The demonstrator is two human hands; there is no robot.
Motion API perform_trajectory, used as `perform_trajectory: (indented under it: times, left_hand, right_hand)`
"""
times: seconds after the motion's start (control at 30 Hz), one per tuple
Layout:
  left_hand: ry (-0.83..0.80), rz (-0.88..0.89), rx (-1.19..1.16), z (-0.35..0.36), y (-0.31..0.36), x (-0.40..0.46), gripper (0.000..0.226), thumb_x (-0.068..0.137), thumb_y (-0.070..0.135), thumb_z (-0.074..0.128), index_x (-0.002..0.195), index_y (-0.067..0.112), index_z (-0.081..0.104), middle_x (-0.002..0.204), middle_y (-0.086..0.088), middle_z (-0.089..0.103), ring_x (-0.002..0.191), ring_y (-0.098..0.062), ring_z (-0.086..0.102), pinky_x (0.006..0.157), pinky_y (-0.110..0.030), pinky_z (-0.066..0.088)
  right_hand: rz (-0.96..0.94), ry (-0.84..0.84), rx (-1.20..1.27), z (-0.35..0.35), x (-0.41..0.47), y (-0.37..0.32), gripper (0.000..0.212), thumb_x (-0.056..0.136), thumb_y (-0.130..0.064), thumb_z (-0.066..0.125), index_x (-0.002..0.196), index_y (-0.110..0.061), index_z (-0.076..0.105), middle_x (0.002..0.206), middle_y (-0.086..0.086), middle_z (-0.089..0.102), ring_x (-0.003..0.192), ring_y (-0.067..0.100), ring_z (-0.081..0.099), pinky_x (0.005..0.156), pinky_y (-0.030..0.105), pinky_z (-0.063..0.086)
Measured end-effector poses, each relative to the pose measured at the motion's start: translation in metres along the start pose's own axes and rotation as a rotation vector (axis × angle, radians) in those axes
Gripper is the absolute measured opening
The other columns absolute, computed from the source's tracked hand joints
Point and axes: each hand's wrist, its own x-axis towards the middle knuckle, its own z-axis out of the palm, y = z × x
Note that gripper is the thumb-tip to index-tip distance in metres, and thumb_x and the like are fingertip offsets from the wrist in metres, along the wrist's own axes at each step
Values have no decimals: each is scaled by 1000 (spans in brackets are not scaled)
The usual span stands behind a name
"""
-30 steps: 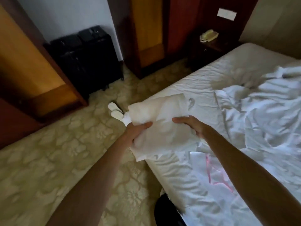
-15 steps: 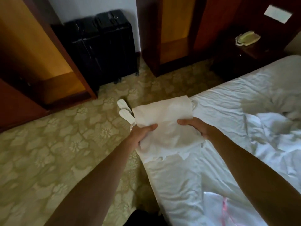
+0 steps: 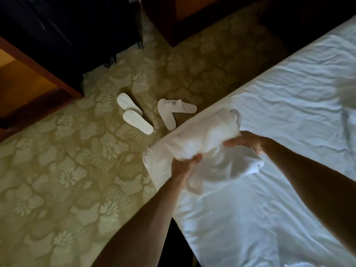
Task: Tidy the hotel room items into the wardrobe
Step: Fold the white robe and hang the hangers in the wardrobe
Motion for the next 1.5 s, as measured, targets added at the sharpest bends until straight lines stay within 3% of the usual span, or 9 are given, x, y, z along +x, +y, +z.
perform_trajectory:
  times: [0.2, 0.4, 0.53, 0.67, 0.9, 1.03, 1.1, 1.23, 1.5]
  left_hand:
    - [73, 11, 37, 25, -37, 79, 80, 48, 52, 94, 118, 26, 66, 105, 10, 74, 98, -14, 70, 90, -35, 59]
    - [222, 89, 156, 30, -18, 54, 106, 56, 40, 96, 140, 13, 39, 134, -5, 53, 123, -26, 53, 102, -32, 46]
    - [441, 731, 395, 30, 11, 18, 109, 61, 29, 90, 148, 10, 26, 147, -15, 28, 136, -30, 34, 115, -41, 35]
    - [196, 1096, 561, 69, 52, -6, 83, 69, 16, 79, 141, 3, 41, 145, -15, 40, 135, -30, 39, 112, -43, 37]
    - [-386, 1013, 810, 231, 69, -57, 85, 74, 30, 80, 147, 16, 39, 146, -4, 41, 133, -21, 43, 110, -39, 39]
    - [-563, 961, 948, 330, 26, -84, 86, 76, 26, 80, 150, 15, 37, 144, -5, 39, 135, -22, 41, 108, -35, 38]
    - [-617, 926, 1019, 372, -5, -93, 87, 77, 24, 81, 150, 14, 36, 146, -7, 37, 137, -23, 38, 109, -31, 34]
    - [-685, 885, 1240, 448, -58, -92, 89, 79, 22, 79, 153, 17, 29, 151, -7, 28, 139, -24, 31, 107, -32, 36]
    - [-440, 1629, 1682, 626, -75, -45, 86, 75, 10, 70, 152, 14, 31, 151, -10, 36, 137, -29, 38, 111, -41, 36]
  right_hand:
    - [-80, 189, -75, -8, 84, 35, 72, 60, -35, 93, 117, -5, 61, 96, 2, 67, 85, 17, 64, 65, 26, 49]
    - [-127, 218, -165, -16, 76, 30, 95, 42, -58, 93, 118, -10, 60, 103, 0, 68, 97, 20, 65, 82, 33, 52]
    - [-257, 242, -136, -26, 46, 29, 84, 63, -55, 88, 130, -16, 55, 116, -3, 64, 104, 19, 62, 81, 29, 48]
    - [-271, 366, 84, -59, -4, 52, 77, 75, -45, 84, 138, -19, 50, 124, -3, 63, 112, 14, 62, 79, 20, 46]
    - [-221, 768, 406, -136, -127, 169, 51, 81, -34, 81, 127, -19, 64, 118, -1, 69, 102, 8, 66, 65, 2, 45]
    - [-125, 980, 517, -164, -169, 273, 38, 79, -30, 83, 113, -19, 71, 109, 5, 73, 95, 16, 70, 73, 12, 52]
    - [-87, 1084, 569, -176, -176, 324, 34, 76, -28, 85, 106, -21, 71, 106, 10, 74, 89, 20, 71, 78, 31, 55]
    - [51, 1234, 511, -208, -177, 404, 40, 77, -31, 85, 113, -20, 70, 104, 3, 71, 91, 21, 66, 78, 30, 51]
    - [199, 1219, 364, -285, -118, 494, 94, 68, -58, 82, 143, -16, 44, 136, 10, 52, 126, 31, 49, 104, 44, 44]
